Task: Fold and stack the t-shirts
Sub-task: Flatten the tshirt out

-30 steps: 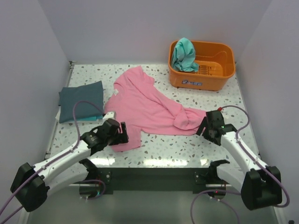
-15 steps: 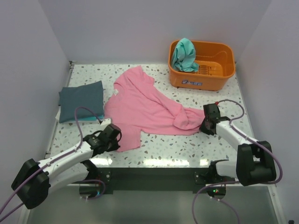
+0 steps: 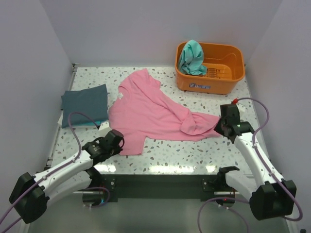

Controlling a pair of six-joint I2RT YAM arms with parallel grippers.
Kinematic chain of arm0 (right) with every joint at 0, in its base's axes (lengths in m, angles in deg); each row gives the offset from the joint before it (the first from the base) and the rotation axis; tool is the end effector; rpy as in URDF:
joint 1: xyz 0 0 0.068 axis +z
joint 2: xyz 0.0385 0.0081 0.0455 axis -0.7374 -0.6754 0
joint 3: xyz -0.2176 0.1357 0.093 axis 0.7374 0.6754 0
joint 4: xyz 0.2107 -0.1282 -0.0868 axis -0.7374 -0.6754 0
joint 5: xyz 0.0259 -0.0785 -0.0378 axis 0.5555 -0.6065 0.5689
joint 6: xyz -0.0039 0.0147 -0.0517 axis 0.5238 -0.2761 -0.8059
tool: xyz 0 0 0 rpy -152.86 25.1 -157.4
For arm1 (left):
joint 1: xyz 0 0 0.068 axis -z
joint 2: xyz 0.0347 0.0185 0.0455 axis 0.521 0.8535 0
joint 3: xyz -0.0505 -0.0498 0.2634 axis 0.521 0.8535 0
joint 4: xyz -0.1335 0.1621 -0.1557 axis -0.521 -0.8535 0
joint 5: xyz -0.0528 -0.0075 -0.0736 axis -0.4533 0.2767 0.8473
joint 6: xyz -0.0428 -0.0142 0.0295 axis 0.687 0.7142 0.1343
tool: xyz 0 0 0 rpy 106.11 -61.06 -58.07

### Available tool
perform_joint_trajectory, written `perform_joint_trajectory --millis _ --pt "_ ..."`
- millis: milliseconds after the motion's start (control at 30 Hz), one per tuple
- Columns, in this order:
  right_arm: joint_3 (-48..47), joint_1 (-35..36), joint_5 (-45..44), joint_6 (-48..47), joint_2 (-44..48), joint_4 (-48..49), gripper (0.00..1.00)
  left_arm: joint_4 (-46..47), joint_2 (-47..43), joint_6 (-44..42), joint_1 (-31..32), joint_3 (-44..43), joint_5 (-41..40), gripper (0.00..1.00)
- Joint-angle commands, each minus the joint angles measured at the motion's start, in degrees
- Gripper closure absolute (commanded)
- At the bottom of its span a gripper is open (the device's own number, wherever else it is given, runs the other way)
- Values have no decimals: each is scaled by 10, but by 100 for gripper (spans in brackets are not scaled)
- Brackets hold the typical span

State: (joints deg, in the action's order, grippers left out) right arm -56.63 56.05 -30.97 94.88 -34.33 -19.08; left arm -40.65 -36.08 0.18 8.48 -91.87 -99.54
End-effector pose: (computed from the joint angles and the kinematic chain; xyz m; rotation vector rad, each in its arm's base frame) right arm 0.1863 0.0159 0.2544 0.6794 2.3140 -0.0804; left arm 0.1229 -0.0838 0.1629 -0.5602 2.4324 -0.1520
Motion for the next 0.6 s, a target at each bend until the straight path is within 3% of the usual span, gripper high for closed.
perform_joint_trajectory --millis 0,200,400,433,467,500,567 --pt "16 -4 42 -10 -44 -9 66 -21 -40 38 0 -5 -60 100" --pt "48 -5 43 -6 -117 77 52 -49 -41 45 0 -42 -131 100" --pt "54 -12 59 0 -203 152 54 -86 -23 56 -1 -67 -168 100" --pt "56 -12 66 1 -219 168 60 -83 -25 55 0 -65 -168 100" --pt "55 -12 71 1 -225 169 72 -81 -27 55 -1 -63 -168 100" --pt "53 -14 77 0 -226 168 98 -81 -27 54 -1 -65 -170 100" --pt "44 -14 84 -2 -206 138 100 -88 -31 55 -1 -69 -176 100"
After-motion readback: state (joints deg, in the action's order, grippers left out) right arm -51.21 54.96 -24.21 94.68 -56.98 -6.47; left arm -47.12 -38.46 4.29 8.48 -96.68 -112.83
